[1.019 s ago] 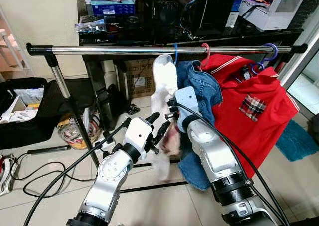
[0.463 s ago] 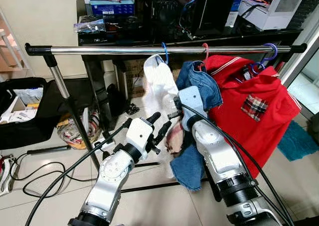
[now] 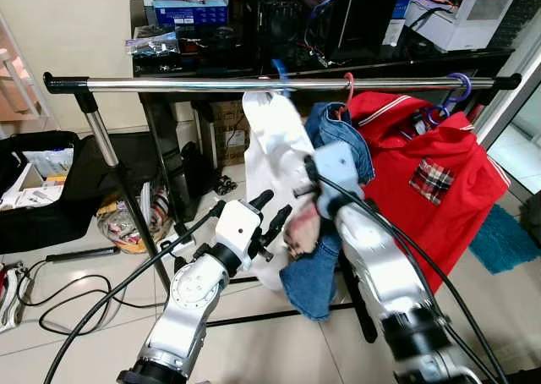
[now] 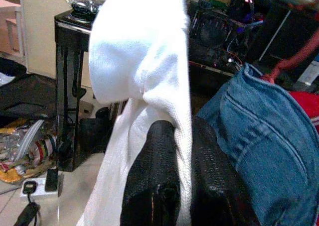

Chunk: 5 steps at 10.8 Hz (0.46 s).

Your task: Hang hanger

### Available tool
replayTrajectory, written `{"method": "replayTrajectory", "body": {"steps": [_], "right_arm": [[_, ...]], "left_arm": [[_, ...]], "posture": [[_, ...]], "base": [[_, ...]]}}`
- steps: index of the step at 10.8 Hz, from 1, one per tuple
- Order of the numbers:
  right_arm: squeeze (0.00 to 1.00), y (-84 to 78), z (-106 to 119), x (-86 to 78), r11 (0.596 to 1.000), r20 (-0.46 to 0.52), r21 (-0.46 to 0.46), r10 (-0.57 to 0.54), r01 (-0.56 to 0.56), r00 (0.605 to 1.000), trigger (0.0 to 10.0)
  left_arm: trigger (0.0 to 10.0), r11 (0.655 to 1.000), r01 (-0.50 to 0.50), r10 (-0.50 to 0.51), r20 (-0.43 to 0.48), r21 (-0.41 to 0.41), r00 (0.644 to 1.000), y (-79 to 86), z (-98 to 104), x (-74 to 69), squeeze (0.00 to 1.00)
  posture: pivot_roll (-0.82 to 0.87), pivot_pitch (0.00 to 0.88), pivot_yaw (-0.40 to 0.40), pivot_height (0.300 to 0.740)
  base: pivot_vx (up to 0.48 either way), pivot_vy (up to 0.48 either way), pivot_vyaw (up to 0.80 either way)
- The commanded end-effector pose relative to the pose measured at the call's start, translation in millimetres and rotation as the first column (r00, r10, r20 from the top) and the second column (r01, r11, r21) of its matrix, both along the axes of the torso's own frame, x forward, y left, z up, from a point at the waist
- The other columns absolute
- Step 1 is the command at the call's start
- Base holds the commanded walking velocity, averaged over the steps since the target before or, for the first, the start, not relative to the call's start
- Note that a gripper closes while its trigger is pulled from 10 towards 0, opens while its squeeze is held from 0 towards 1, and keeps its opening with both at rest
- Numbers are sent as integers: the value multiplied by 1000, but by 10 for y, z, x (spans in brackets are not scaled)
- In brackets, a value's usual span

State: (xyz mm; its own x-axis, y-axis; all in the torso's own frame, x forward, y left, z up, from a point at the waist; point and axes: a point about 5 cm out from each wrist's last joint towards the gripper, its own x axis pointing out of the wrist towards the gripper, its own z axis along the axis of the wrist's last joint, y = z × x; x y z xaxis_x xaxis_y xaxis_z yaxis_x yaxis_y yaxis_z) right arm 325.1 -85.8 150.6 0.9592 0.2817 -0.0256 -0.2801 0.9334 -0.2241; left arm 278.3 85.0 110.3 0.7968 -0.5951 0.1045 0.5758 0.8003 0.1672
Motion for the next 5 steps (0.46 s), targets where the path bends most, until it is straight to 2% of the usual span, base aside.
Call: {"method": "replayTrajectory", "body": {"steps": [1,3,4,5], "right_arm": [[0,-166,7,-44,1000,26,0,-20,20,999,0],[0,-251,-70,-119,999,24,-31,-10,11,1000,0],[0,-238,-81,-141,1000,18,-8,10,-10,1000,0],[0,-182,-62,-203,996,21,23,82,-83,996,0]], "left_arm": [[10000,1000,0,0,1,10,1000,-2,-8,-7,0],[10000,1000,-3,3,1,14,1000,14,-12,-15,0],[10000,1000,-3,3,1,15,1000,18,-13,-15,0],[10000,1000,-3,3,3,16,1000,22,-10,-15,0]], "posture": [[133,57,-51,740],[136,57,-47,740],[136,57,-46,740],[135,58,-45,740]], "base": [[0,0,0],[0,0,0],[0,0,0],[0,0,0]]}}
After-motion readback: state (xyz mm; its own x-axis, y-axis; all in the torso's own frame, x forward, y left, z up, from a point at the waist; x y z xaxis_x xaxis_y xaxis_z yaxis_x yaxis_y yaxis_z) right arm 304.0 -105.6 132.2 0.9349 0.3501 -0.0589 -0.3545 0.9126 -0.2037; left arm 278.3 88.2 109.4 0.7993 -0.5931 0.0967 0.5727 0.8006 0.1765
